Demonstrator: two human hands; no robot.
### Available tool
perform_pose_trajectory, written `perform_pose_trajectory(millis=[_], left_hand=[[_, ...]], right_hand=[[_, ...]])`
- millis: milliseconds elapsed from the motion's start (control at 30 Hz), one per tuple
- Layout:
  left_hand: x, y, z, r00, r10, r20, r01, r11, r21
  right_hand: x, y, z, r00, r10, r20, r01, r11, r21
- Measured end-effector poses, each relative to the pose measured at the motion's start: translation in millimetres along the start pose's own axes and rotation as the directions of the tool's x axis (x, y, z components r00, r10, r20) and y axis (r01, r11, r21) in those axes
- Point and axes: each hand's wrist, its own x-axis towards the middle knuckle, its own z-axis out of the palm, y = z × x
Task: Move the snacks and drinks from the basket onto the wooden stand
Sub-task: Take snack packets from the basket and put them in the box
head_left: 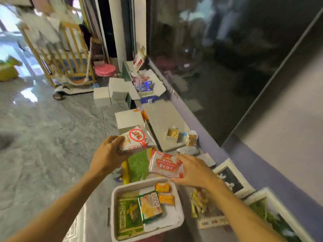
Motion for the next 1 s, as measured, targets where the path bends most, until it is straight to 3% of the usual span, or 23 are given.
perform_pose_trajectory(millis=[233, 500, 733, 1000], left_hand=[[26, 87, -161, 0.986, 0.145, -0.083, -0.143, 0.989, 0.027], [41, 200, -220, 0.876, 0.48, -0.05, -0.48, 0.877, 0.014], [16, 300, -161, 0.738, 0.671, 0.077, -0.661, 0.741, -0.117], [-111, 438, -83, 0.434, 0.873, 0.221, -0.802, 0.487, -0.347]], right_hand=[[-74, -46, -179, 0.972, 0.123, -0.198, -0.122, 0.992, 0.017], [-177, -64, -256, 0.883, 0.339, -0.324, -0.358, 0.934, 0.0], [-332, -71, -238, 0.66, 0.62, -0.425, -0.659, 0.749, 0.069], [-528, -94, -166, 0.297, 0.871, -0.392, -0.861, 0.421, 0.284]])
